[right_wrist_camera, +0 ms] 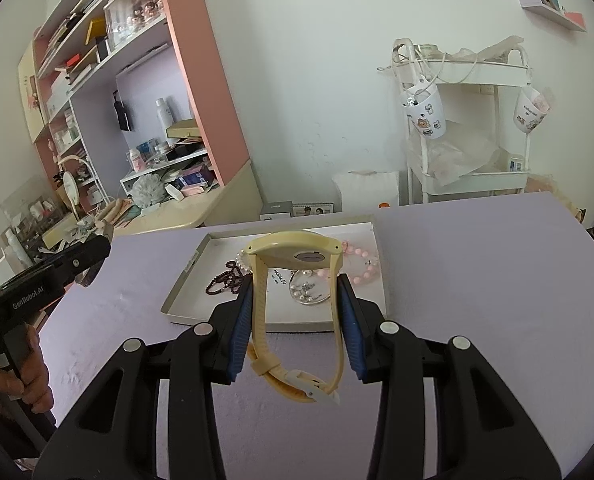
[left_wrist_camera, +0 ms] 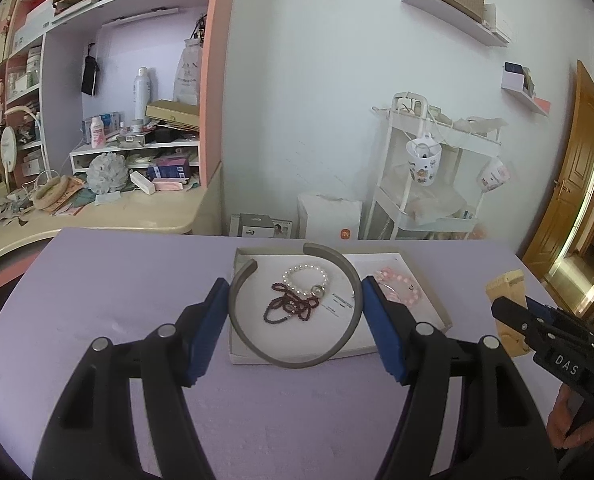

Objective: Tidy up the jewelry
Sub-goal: 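Carry the cuff with the left tool while the right tool carries the watch to the tray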

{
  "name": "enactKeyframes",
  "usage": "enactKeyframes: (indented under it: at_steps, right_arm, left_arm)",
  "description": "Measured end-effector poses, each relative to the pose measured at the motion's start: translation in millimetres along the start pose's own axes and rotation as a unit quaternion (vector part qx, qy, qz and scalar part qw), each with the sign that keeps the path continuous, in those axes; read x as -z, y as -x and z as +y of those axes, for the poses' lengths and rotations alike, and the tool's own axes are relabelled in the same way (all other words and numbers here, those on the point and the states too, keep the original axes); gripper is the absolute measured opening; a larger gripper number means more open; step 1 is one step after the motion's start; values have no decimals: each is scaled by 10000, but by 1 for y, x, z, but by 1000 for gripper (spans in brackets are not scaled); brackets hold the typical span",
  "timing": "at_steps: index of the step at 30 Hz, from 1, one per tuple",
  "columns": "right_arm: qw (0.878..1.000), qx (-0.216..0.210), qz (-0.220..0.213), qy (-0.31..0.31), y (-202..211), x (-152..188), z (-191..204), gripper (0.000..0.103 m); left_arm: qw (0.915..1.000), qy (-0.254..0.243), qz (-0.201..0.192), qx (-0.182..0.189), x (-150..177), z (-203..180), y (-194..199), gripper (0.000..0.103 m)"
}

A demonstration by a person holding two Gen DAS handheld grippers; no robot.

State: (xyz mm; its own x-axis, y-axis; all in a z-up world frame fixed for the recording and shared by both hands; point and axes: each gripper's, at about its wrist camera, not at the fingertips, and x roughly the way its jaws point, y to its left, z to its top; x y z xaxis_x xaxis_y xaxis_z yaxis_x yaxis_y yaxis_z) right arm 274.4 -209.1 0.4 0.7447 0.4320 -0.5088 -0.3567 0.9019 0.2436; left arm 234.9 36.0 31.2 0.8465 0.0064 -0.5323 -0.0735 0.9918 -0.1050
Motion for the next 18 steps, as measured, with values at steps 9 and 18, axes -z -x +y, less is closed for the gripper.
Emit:
enactKeyframes:
  at_steps: [9,18]
  right_arm:
    - [10000,14,25,78,-13,-7,-5,42]
    - [9994,0,306,128,-62,-14,-8,42]
  left_arm:
    - [9999,127,99,-17,0,5,-11,66]
    - [9998,194,54,-4,-17,15,-27,66]
